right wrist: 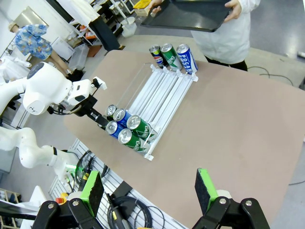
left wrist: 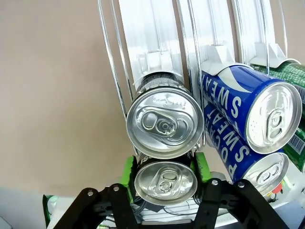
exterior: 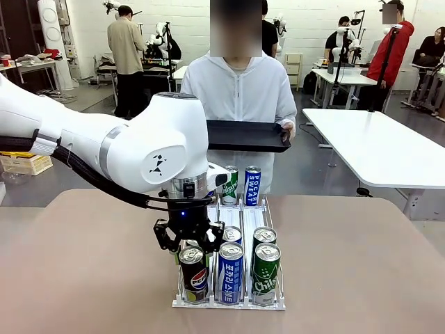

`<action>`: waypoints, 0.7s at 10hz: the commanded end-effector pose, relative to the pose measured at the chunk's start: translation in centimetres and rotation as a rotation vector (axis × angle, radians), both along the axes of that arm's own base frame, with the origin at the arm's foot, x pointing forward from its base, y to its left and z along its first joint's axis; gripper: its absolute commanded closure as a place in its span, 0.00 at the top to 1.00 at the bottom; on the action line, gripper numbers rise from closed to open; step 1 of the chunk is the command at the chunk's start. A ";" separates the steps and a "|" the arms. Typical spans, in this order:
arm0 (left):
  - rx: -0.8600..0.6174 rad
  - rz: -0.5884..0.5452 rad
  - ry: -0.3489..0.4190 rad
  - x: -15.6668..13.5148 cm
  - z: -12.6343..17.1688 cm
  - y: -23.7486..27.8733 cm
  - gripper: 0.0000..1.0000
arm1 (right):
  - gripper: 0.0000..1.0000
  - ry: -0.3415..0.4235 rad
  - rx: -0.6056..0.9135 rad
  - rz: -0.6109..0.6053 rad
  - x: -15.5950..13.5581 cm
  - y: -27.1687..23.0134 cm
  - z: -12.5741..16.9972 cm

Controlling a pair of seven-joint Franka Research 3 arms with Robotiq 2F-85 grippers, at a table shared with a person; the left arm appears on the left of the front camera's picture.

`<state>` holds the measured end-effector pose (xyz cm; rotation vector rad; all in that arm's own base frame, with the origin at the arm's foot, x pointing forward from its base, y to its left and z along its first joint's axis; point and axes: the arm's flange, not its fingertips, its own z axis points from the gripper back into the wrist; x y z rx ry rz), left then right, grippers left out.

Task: Retrieve and hand over the desired beverage to the person.
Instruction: Pick up a can of the same type that the person held from the Automatic Can Dispenser.

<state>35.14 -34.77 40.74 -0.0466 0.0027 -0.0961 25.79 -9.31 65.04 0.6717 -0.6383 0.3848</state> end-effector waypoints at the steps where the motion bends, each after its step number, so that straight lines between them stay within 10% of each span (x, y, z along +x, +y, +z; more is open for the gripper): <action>1: 0.001 -0.017 0.028 0.1 -0.8 0.6 0.00 | 1.00 -0.009 0.016 0.017 0.2 0.0 0.0; 7: -0.061 -0.034 0.065 0.2 5.2 1.2 0.00 | 1.00 -0.009 0.016 0.017 0.2 0.0 0.0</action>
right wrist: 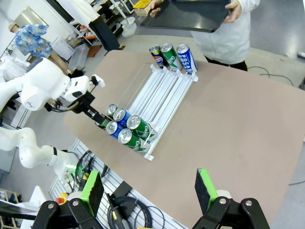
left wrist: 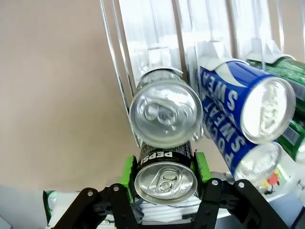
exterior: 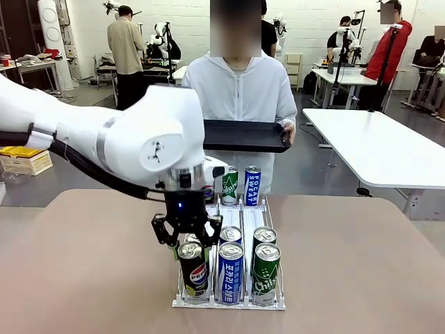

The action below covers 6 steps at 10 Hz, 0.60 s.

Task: Retrieve and hand over the desired beverage to the person.
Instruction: Pick up a can of the same type that the person held from the Automatic Can Dispenser.

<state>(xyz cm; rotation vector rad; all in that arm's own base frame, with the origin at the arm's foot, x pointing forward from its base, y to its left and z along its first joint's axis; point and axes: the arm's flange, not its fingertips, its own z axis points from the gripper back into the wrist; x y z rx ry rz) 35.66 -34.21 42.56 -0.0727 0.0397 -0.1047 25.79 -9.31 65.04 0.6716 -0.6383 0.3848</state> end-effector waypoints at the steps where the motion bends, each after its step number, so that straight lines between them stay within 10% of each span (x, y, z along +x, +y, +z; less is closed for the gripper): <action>1: -0.065 -0.054 0.020 -0.6 6.9 0.9 0.00 | 1.00 -0.009 0.016 0.017 0.2 0.0 0.0; 6: 0.015 -0.087 -0.012 0.1 20.0 -0.7 0.00 | 1.00 -0.009 0.016 0.017 0.2 0.0 0.0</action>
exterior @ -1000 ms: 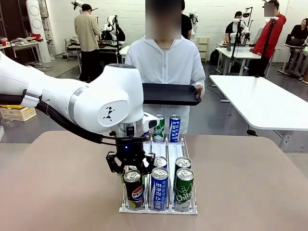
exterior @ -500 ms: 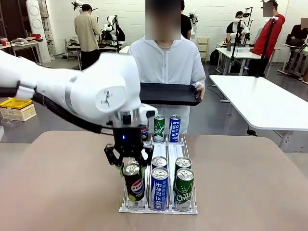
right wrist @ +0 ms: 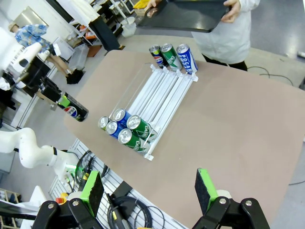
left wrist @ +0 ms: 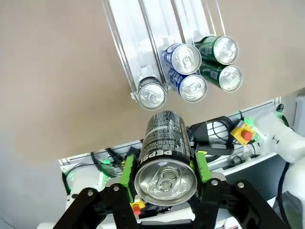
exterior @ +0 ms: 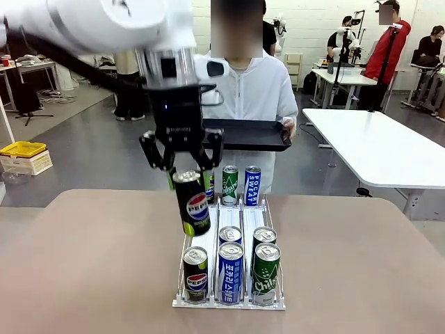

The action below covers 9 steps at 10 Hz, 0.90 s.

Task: Retrieve and hand over the desired beverage to the person.
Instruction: Pick up a can of the same type that the person held from the Automatic Can Dispenser.

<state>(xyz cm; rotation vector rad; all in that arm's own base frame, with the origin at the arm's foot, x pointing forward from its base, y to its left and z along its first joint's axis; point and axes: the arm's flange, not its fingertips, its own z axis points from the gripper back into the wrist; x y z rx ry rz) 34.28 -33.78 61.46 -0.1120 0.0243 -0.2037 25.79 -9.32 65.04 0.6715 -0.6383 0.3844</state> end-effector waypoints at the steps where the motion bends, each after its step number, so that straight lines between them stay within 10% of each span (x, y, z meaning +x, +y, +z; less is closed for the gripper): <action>1: 0.104 0.026 -0.021 2.0 3.4 -1.6 0.00 | 1.00 -0.009 0.016 0.018 0.2 0.0 0.0; 9: 0.172 -0.016 -0.080 6.5 7.8 0.7 0.00 | 1.00 -0.009 0.016 0.018 0.2 0.0 0.0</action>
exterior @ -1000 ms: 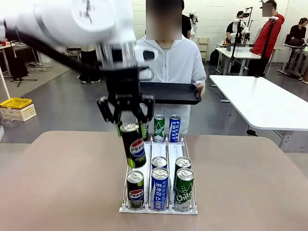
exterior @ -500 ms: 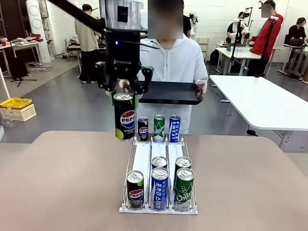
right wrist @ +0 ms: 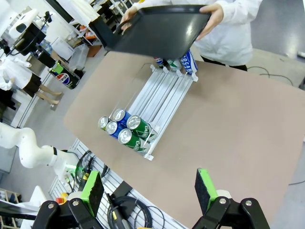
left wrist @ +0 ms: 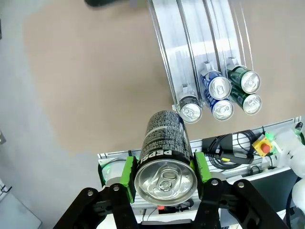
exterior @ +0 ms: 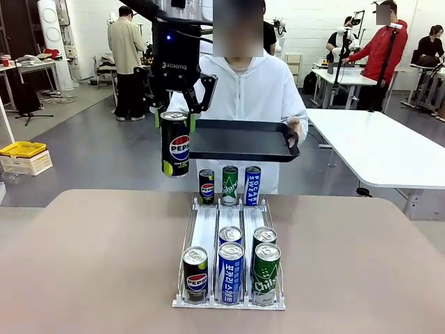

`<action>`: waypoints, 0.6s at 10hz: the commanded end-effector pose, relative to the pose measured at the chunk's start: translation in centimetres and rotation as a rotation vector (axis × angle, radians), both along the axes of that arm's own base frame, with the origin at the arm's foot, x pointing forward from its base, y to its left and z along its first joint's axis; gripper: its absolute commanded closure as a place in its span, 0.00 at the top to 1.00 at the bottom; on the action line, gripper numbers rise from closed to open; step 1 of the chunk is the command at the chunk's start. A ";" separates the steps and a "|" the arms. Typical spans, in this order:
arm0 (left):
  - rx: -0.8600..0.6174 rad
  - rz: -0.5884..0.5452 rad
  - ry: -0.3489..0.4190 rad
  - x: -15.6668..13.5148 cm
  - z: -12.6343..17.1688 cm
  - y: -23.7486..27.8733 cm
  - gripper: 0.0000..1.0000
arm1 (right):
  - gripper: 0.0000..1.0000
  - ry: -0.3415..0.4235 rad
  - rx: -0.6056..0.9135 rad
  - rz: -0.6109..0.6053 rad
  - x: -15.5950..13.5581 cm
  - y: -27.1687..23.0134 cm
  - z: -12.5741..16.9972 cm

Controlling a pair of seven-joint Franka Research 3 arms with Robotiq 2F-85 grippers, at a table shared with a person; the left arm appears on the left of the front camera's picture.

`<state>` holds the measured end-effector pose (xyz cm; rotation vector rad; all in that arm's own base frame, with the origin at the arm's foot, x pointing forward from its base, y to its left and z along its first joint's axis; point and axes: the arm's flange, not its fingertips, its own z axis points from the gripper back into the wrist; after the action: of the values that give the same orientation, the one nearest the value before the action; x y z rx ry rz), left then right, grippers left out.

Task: Retrieve and hand over the desired beverage to the person.
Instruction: Pick up a can of the same type that the person held from the Automatic Can Dispenser.

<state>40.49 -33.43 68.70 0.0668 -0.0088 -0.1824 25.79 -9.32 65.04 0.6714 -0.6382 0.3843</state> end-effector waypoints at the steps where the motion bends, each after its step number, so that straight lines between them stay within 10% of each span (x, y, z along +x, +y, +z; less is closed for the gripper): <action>1: 0.006 0.016 0.000 -0.7 0.0 -0.3 0.00 | 1.00 -0.009 0.016 0.018 0.2 0.0 0.0; 2: 0.006 0.016 0.000 -0.7 0.0 -0.3 0.00 | 1.00 -0.009 0.016 0.018 0.2 0.0 0.0; 3: 0.001 0.000 0.003 0.1 -0.1 0.1 0.59 | 1.00 -0.009 0.016 0.018 0.2 0.0 0.0; 6: -0.106 -0.119 -0.080 0.8 2.5 -3.4 0.59 | 1.00 -0.009 0.016 0.018 0.2 0.0 0.0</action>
<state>41.01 -35.33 69.81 0.0091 -0.0578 -0.2291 25.79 -9.32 65.04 0.6714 -0.6382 0.3842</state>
